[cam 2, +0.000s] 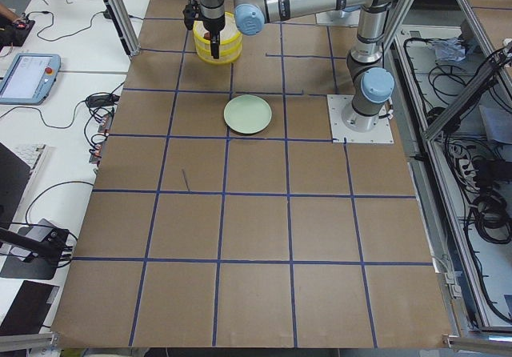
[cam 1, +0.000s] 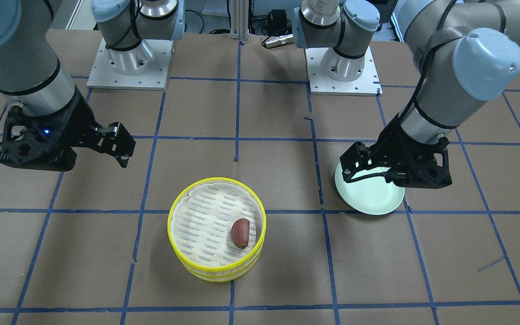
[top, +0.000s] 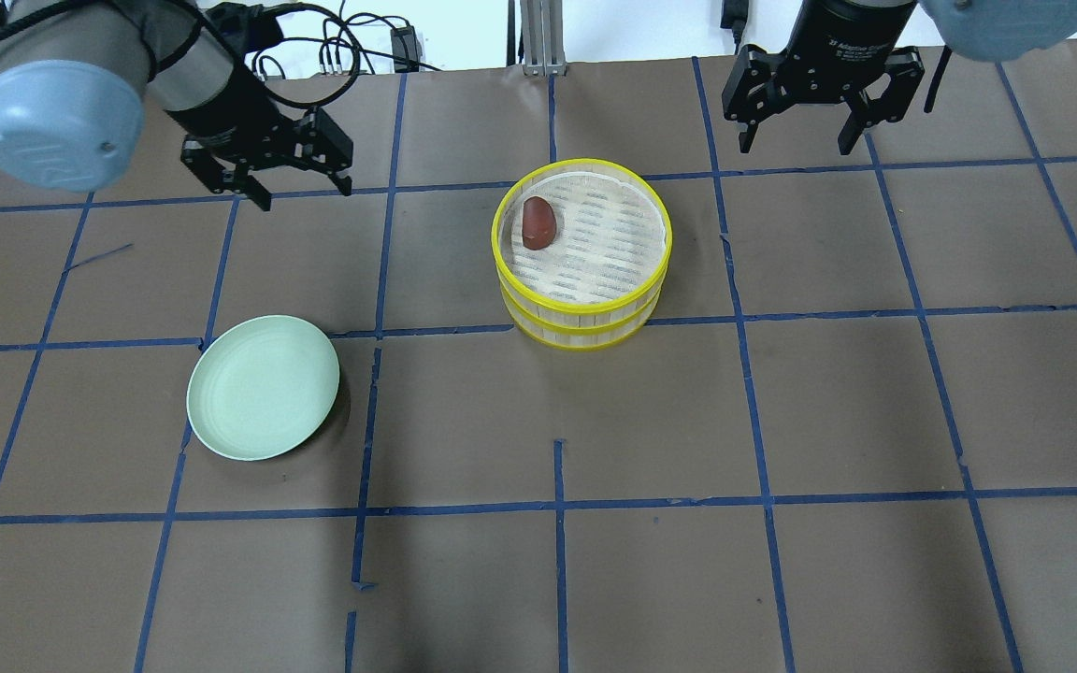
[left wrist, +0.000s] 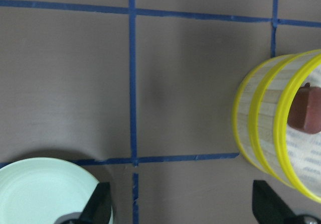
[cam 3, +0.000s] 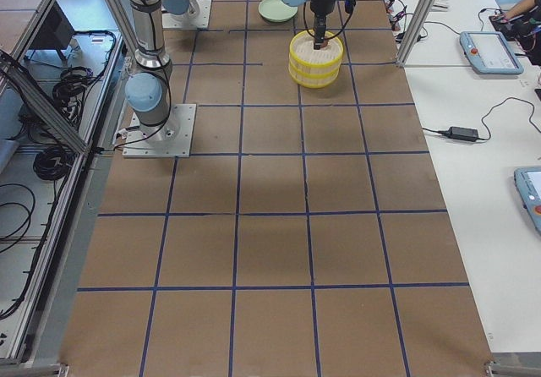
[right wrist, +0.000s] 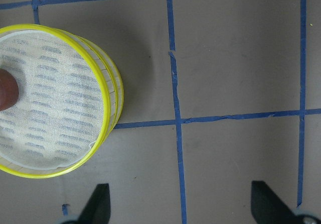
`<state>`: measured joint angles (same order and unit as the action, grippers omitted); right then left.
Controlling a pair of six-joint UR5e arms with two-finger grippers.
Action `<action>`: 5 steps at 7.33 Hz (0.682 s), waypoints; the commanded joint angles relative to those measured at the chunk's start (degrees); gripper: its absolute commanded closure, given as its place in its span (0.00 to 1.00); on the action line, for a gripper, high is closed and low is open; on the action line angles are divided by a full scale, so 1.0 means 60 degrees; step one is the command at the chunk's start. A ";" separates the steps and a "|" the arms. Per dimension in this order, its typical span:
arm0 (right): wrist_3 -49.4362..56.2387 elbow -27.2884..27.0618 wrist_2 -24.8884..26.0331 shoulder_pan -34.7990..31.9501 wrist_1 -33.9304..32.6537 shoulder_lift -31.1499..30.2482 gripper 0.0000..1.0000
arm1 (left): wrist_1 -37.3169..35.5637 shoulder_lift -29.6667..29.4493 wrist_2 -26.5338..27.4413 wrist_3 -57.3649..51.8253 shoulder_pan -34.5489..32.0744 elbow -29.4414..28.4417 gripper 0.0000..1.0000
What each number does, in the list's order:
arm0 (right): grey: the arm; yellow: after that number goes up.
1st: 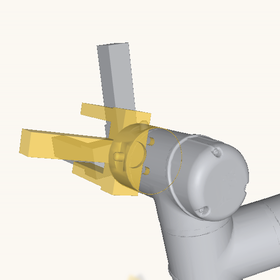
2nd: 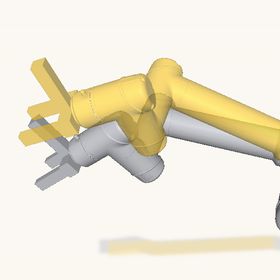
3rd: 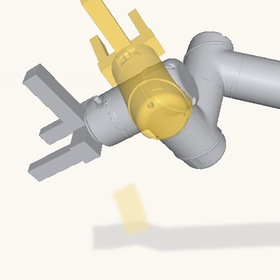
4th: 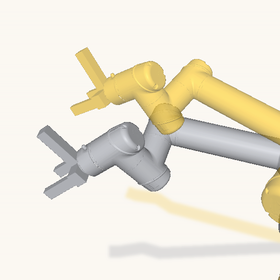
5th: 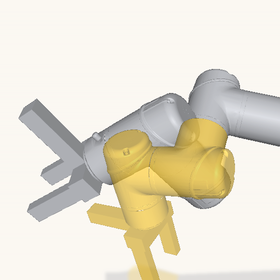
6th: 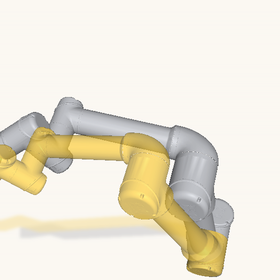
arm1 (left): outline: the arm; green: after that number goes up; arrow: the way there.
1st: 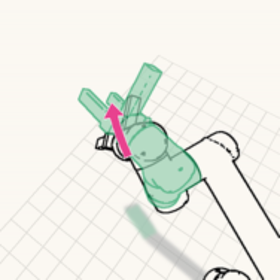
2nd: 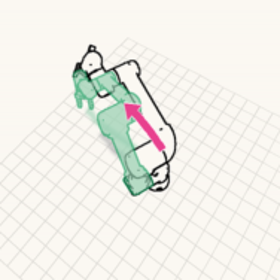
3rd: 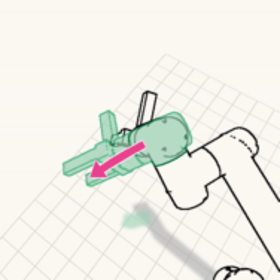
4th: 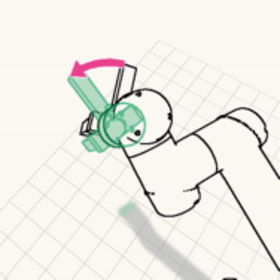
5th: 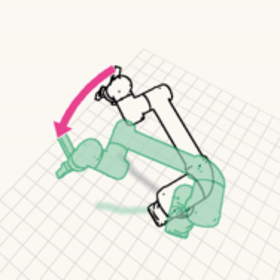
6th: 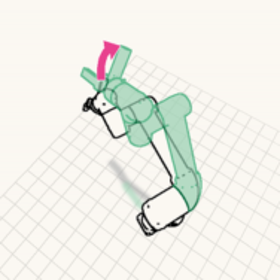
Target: Place buns in different layers of steamer
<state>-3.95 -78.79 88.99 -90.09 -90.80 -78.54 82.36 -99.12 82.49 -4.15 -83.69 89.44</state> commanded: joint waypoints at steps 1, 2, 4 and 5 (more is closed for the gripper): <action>0.0000 0.0007 0.0021 0.0001 0.0045 -0.0122 0.00 | 0.1489 0.1164 0.0270 0.0003 0.0004 0.0123 0.00; 0.0000 0.0007 0.0021 0.0015 0.0045 -0.0137 0.00 | 0.1508 0.1226 0.0226 0.0033 -0.0040 0.0167 0.00; 0.0000 0.0007 0.0021 0.0030 0.0030 -0.0122 0.00 | 0.1465 0.1415 0.0255 -0.0024 -0.0041 0.0255 0.00; 0.0000 -0.0008 0.0021 0.0045 0.0045 -0.0137 0.00 | 0.1450 0.1519 0.0255 -0.0025 -0.0055 0.0240 0.00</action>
<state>-3.95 -78.76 89.12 -89.91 -90.61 -79.31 91.13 -90.97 83.99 -4.17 -83.95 90.83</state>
